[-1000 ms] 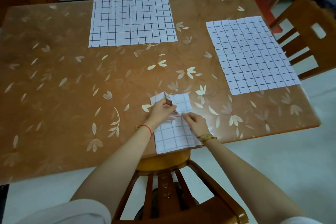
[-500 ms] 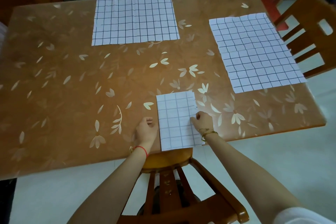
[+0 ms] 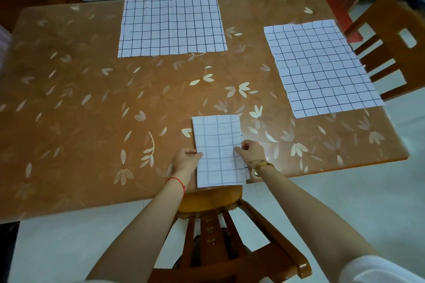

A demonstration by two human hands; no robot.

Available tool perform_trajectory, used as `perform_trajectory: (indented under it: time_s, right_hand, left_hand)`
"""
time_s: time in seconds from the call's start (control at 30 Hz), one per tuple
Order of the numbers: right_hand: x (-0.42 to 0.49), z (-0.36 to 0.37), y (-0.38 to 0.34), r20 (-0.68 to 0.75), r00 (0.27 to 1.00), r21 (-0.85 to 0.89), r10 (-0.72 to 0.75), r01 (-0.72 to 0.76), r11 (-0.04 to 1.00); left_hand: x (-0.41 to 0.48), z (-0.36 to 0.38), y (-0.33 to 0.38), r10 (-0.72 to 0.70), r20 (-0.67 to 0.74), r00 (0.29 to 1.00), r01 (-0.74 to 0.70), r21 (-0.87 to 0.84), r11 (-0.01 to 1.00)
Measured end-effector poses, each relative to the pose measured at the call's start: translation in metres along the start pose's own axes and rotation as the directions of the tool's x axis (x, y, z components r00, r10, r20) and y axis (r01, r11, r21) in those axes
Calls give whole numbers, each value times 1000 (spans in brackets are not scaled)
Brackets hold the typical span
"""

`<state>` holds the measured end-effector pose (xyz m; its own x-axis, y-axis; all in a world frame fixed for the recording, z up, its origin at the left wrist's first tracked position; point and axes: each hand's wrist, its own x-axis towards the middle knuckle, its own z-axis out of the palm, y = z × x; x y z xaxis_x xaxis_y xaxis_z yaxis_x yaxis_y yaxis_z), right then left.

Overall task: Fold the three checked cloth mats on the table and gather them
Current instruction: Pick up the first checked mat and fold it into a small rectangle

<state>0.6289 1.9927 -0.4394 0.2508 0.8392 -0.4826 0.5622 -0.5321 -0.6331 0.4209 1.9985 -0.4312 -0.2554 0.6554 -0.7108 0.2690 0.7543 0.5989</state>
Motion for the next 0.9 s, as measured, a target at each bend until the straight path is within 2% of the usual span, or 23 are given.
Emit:
perform_trajectory:
  time_s: [0.17, 0.3, 0.5, 0.9]
  right_hand:
    - [-2, 16, -17, 65, 997, 39, -38, 35, 999]
    - [-5, 31, -29, 114, 992, 36, -55, 51, 998]
    - [-6, 46, -33, 100, 995, 37, -22, 18, 999]
    - [-19, 51, -32, 64, 997, -203, 42, -28, 979]
  left_hand:
    - [6, -22, -7, -14, -52, 999, 8, -117, 993]
    - [17, -47, -23, -12, -71, 997, 3, -121, 993]
    - [22, -69, -34, 27, -72, 997, -37, -144, 989]
    - [27, -67, -46, 71, -62, 996, -78, -107, 991]
